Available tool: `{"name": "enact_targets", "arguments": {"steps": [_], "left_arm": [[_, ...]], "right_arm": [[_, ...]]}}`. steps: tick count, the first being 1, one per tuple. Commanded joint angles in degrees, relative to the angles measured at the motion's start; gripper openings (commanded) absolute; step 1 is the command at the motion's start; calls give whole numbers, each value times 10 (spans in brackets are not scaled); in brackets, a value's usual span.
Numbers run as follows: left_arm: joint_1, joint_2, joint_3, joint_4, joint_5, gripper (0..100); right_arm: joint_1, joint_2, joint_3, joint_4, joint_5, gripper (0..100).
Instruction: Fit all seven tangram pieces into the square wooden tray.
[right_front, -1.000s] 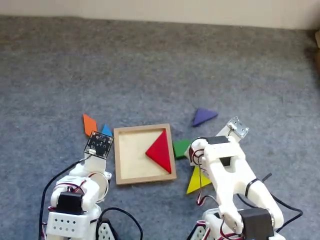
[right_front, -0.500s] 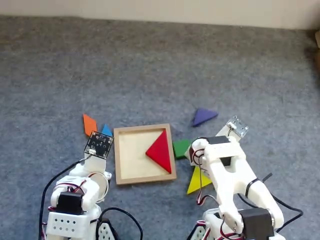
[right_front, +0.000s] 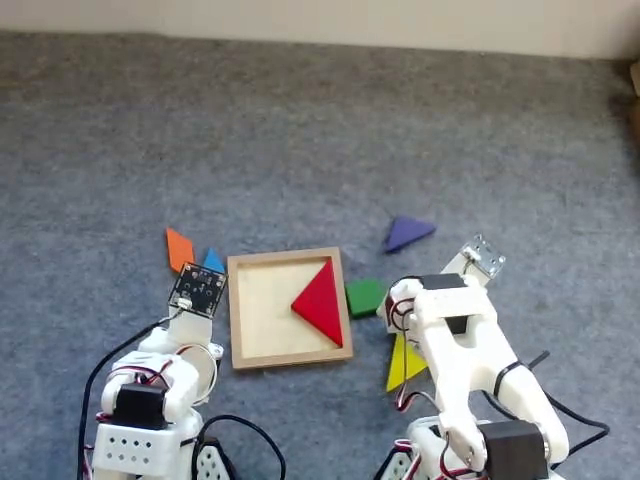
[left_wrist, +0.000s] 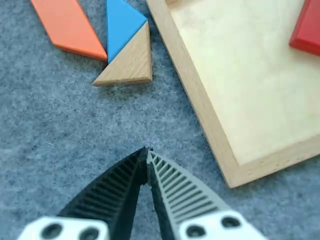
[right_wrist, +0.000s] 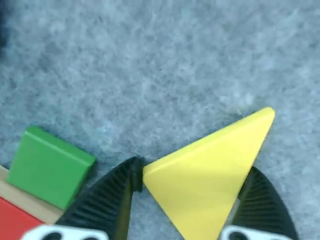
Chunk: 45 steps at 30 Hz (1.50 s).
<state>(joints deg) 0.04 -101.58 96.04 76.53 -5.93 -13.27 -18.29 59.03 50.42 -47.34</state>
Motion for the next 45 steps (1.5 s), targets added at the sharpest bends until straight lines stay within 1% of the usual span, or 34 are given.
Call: {"name": "enact_targets", "arguments": {"steps": [1, 3, 11, 18, 22, 26, 31, 39, 42, 45], "left_arm": [[-4, -33, 11, 7, 1, 7], [-4, -33, 11, 7, 1, 7], [-4, -33, 11, 7, 1, 7], [-4, -33, 11, 7, 1, 7], [-4, -33, 11, 7, 1, 7], [-4, -33, 11, 7, 1, 7], [-4, -33, 11, 7, 1, 7], [-4, -33, 11, 7, 1, 7], [-4, -33, 11, 7, 1, 7], [-4, -33, 11, 7, 1, 7]], "right_arm": [[9, -8, 1, -7, 55, 188], [9, -8, 0, -7, 70, 188], [9, -8, -31, -4, 73, 188], [6, -9, -112, 87, 73, 188], [5, -9, -141, 105, 74, 187], [5, -9, -148, 105, 127, 187], [4, -9, -181, 106, 164, 187], [-58, -3, -241, 103, 276, 187], [-82, -3, -258, 103, 338, 187], [-107, -3, -264, 102, 419, 187]]}}
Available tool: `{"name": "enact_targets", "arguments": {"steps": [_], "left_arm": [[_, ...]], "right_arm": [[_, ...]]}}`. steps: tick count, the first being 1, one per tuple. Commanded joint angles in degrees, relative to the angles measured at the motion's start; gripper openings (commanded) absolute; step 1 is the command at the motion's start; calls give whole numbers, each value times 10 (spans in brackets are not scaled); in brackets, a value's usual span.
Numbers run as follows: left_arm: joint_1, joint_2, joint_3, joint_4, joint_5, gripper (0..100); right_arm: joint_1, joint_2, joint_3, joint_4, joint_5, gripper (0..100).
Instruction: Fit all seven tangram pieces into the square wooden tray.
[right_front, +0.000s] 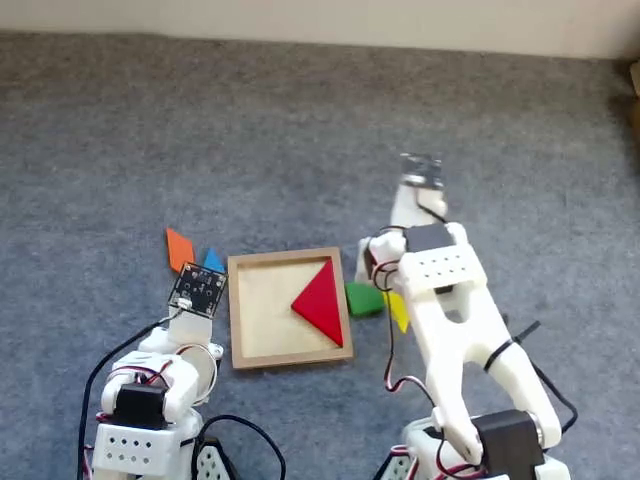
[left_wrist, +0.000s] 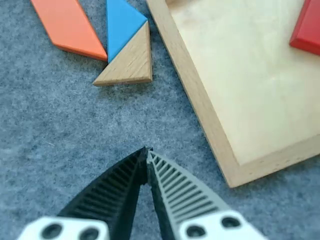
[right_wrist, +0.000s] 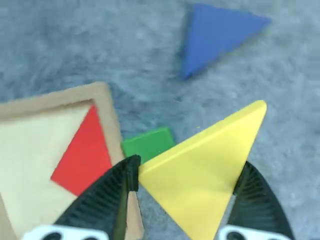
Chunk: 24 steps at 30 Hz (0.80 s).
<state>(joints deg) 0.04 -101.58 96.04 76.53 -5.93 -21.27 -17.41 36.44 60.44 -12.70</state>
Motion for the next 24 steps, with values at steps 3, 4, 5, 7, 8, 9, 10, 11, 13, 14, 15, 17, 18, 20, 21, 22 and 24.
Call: {"name": "enact_targets", "arguments": {"steps": [3, 4, 5, 7, 8, 9, 10, 11, 13, 14, 15, 17, 18, 20, 21, 22, 24], "left_arm": [[-4, -33, 11, 7, 1, 7], [-4, -33, 11, 7, 1, 7], [-4, -33, 11, 7, 1, 7], [-4, -33, 11, 7, 1, 7], [-4, -33, 11, 7, 1, 7], [-4, -33, 11, 7, 1, 7], [-4, -33, 11, 7, 1, 7], [-4, -33, 11, 7, 1, 7], [-4, -33, 11, 7, 1, 7], [-4, -33, 11, 7, 1, 7], [-4, -33, 11, 7, 1, 7], [-4, -33, 11, 7, 1, 7], [-4, -33, 11, 7, 1, 7], [-4, -33, 11, 7, 1, 7], [-4, -33, 11, 7, 1, 7], [-4, -33, 11, 7, 1, 7], [-4, -33, 11, 7, 1, 7]], "right_arm": [[-51, -12, -38, -2, 158, 187], [-58, -12, -38, -14, 179, 187], [-63, -11, -36, -29, 198, 187], [-71, -11, -34, -58, 231, 187], [-75, -11, -34, -73, 250, 187], [-80, -11, -34, -81, 273, 187], [-86, -11, -34, -88, 297, 187], [-92, -11, -34, -92, 323, 187], [-107, -11, -34, -96, 372, 187], [-115, -11, -34, -97, 397, 187], [-123, -11, -34, -104, 422, 187], [-137, -11, -34, -122, 465, 187], [-144, -11, -33, -132, 485, 187], [-160, -11, -32, -152, 523, 187], [-167, -11, -32, -158, 542, 187], [-175, -11, -31, -158, 560, 187], [-192, -10, -31, -157, 596, 187]]}}
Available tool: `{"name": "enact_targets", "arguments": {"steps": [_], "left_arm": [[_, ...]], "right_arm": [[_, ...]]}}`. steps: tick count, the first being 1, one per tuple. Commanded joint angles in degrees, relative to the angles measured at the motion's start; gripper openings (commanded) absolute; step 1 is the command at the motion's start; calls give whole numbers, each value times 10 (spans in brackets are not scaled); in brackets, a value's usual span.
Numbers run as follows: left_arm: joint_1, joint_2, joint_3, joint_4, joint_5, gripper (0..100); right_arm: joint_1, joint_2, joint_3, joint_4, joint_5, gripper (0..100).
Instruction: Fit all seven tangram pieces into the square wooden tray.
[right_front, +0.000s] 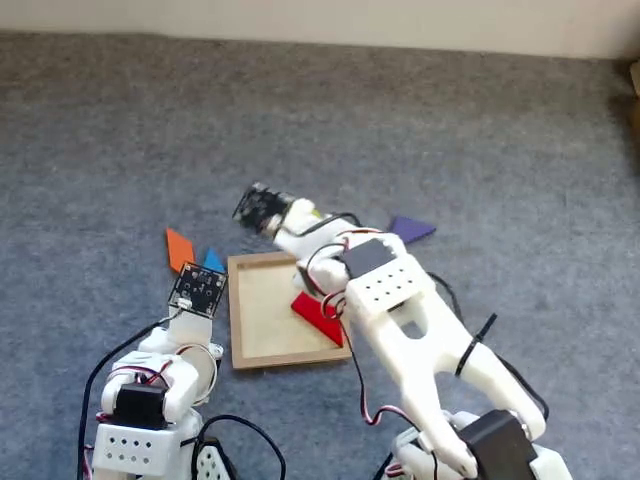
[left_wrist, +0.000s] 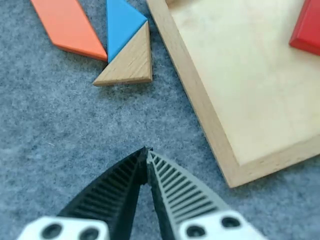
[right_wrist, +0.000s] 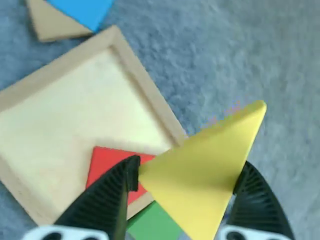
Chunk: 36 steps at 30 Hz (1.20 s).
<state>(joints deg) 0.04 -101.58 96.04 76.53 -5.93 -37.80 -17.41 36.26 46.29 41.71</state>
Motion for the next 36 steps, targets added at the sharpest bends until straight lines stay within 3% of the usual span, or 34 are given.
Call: {"name": "enact_targets", "arguments": {"steps": [1, 14, 23, 29, 36], "left_arm": [[-4, -33, 11, 7, 1, 7], [-4, -33, 11, 7, 1, 7], [-4, -33, 11, 7, 1, 7], [-4, -33, 11, 7, 1, 7], [-4, -33, 11, 7, 1, 7]], "right_arm": [[-35, -10, -29, -15, 63, 187], [-117, -6, -8, -18, 129, 188], [-99, 146, -63, -21, 158, 191], [-100, 160, -86, -20, 155, 196], [-83, 136, -97, -19, 93, 337]]}}
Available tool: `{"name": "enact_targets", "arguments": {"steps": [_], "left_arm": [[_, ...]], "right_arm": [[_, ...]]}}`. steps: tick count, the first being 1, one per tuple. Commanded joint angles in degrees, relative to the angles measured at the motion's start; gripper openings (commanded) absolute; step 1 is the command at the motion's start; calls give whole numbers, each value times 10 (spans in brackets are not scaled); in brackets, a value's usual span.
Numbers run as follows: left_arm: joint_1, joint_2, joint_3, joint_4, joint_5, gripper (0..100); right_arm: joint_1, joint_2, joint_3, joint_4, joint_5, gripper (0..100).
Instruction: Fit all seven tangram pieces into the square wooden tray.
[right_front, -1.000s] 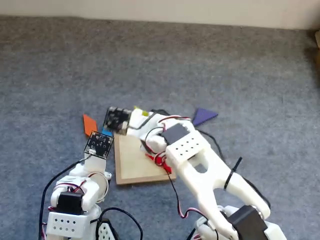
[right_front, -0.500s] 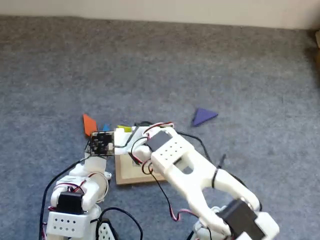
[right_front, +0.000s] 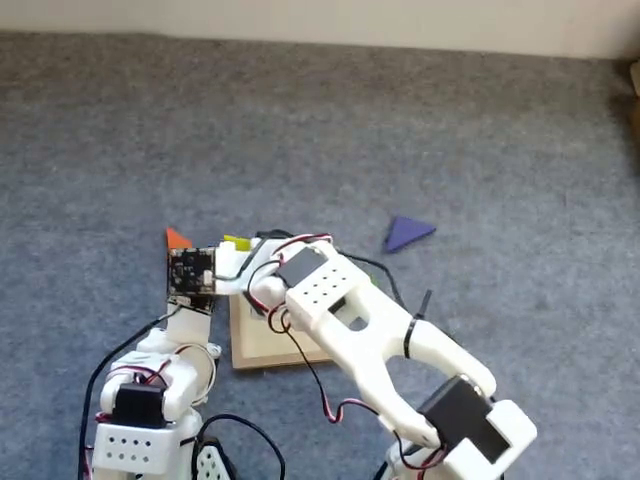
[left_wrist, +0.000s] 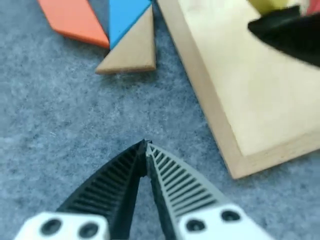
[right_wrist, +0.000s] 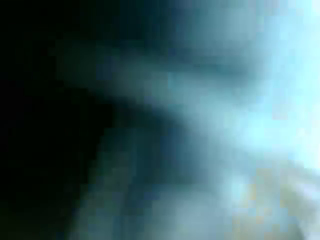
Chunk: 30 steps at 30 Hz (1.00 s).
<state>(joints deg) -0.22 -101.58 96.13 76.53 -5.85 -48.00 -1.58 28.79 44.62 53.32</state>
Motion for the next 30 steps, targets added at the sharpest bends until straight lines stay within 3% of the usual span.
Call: {"name": "enact_targets", "arguments": {"steps": [1, 14, 20, 27, 30], "left_arm": [[-1, -33, 10, 7, 0, 7], [-1, -33, 10, 7, 0, 7], [-1, -33, 10, 7, 0, 7], [-1, -33, 10, 7, 0, 7], [-1, -33, 10, 7, 0, 7]], "right_arm": [[19, -34, -22, -2, -25, 344], [16, -138, 7, 22, -40, 347], [52, -167, 2, 22, -152, 326], [73, -166, -4, -12, -363, 111], [77, -165, -2, -60, -459, 98]]}}
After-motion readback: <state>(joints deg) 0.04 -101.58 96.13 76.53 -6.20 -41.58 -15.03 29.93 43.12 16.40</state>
